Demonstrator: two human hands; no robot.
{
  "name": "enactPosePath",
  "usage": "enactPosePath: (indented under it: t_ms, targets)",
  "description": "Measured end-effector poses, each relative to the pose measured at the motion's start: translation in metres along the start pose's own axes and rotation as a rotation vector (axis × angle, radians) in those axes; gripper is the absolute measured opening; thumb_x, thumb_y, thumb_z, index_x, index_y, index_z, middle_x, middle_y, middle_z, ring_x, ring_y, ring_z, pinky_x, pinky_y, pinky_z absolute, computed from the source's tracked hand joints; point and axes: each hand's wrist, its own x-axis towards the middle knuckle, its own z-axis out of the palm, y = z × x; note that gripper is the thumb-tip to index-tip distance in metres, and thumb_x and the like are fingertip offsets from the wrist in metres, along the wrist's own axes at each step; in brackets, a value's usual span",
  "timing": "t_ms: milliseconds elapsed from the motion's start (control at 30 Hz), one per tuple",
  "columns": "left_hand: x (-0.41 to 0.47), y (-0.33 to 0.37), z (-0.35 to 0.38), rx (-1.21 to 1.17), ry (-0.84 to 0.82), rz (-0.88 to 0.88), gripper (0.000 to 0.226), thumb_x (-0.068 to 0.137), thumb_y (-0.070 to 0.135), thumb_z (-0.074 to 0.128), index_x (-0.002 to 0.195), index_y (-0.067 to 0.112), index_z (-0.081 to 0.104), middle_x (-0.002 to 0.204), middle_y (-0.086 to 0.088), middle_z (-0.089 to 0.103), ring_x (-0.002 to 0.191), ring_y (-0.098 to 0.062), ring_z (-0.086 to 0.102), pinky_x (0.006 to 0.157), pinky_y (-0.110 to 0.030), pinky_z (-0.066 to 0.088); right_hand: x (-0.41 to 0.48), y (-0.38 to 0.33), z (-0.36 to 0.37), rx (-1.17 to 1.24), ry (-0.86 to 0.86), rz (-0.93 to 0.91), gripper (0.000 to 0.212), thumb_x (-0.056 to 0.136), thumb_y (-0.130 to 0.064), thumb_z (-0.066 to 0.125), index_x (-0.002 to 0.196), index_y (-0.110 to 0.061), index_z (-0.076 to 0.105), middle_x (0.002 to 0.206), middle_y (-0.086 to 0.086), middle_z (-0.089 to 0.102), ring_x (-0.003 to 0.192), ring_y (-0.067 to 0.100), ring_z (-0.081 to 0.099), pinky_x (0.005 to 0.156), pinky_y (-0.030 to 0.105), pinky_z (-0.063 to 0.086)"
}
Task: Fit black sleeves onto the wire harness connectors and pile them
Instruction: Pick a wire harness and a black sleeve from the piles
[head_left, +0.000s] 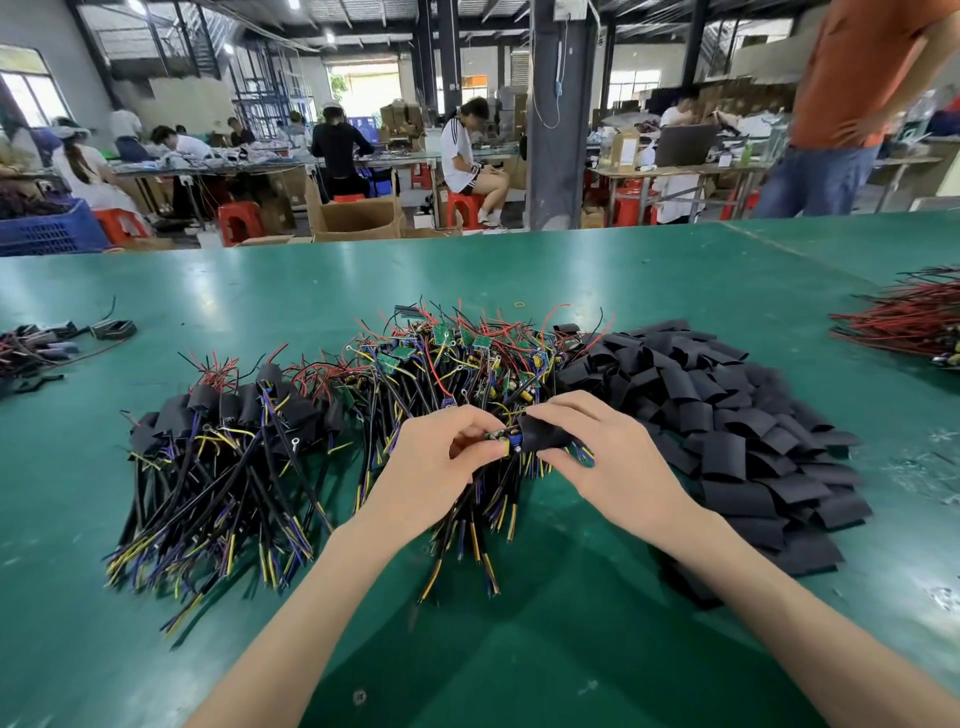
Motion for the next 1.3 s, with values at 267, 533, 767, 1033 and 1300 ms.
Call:
enactPosePath:
  t_ms: [267,533,767,1033,1300]
  targets:
    - [-0.0014,0.0032,-0.0013,-0.145,-0.031,-0.057,0.022,0.081,0.003,0.071,0.085,0.023,0.061,0.074,-0.001,0.068,0.048,0.0,0.051,0.051,-0.013,0.044,0.0003,-0.0021,-0.0029,-0.076,-0.046,-0.14,0.039,0.079,-0.013,0.074,0.117,-0.014,0.065,0.114,-0.001,0.063,0.098,0.022,0.062,0.084,0.038,0.05]
    - [0.0006,0.0023,-0.0061,-0.122,-0.033,-0.109,0.014,0.083,0.006,0.069,0.088,0.017,0.063,0.082,-0.002,0.069,0.055,-0.001,0.058,0.056,-0.013,0.048,0.0003,0.0005,-0.0023,-0.053,-0.002,-0.068,0.035,0.081,-0.014,0.072,0.115,-0.016,0.065,0.112,-0.004,0.062,0.099,0.018,0.06,0.085,0.036,0.05]
    - [-0.0016,0.0044,-0.0025,-0.142,-0.024,-0.104,0.012,0.081,0.004,0.071,0.083,0.015,0.066,0.076,-0.001,0.069,0.057,-0.001,0.059,0.058,-0.014,0.048,-0.002,-0.0027,0.0012,-0.054,-0.019,-0.082,0.037,0.079,-0.014,0.073,0.115,-0.018,0.065,0.113,-0.006,0.062,0.098,0.019,0.061,0.082,0.04,0.051]
    - [0.0002,0.0013,-0.0029,-0.146,-0.042,-0.12,0.015,0.078,0.005,0.074,0.08,0.017,0.065,0.069,0.002,0.069,0.055,-0.006,0.058,0.057,-0.018,0.048,-0.0028,0.0013,0.0022,-0.063,-0.045,-0.149,0.04,0.078,-0.014,0.074,0.117,-0.015,0.064,0.114,-0.001,0.063,0.099,0.023,0.062,0.085,0.042,0.051]
    - [-0.0023,0.0002,-0.0018,-0.138,-0.098,-0.025,0.027,0.075,-0.003,0.072,0.087,0.015,0.055,0.068,0.006,0.069,0.057,-0.008,0.055,0.061,-0.014,0.043,-0.001,0.0055,0.002,0.101,-0.199,-0.127,0.037,0.085,-0.015,0.068,0.121,-0.011,0.062,0.117,-0.004,0.06,0.104,0.014,0.058,0.094,0.033,0.045]
